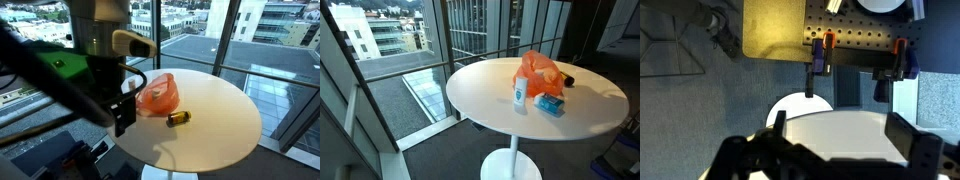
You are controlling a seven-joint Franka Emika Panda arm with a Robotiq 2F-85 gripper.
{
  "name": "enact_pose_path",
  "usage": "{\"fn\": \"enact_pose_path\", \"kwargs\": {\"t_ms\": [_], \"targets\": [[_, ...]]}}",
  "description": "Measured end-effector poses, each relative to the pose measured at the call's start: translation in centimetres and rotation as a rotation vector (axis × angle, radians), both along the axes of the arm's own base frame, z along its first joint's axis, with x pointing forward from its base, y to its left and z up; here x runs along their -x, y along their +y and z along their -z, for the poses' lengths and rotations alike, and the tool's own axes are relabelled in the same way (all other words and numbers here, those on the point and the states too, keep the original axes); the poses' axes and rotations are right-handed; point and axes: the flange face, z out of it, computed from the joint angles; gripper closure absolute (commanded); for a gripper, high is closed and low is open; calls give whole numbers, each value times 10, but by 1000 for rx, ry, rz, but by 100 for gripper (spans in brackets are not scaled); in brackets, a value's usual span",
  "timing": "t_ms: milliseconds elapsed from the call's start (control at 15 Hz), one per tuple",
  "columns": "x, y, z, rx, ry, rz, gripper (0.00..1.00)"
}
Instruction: Put the yellow bottle in the plastic bag
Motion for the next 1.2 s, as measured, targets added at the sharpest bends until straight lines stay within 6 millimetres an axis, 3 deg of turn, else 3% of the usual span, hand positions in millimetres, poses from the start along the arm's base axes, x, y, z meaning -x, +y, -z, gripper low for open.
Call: {"fn": "enact_pose_path", "kwargs": {"t_ms": [667,933,1200], "targets": [[-4,1,0,2,-18,13,0],[-27,8,-1,3,-80,62,0],[-65,16,0,1,-111,134,0]]}}
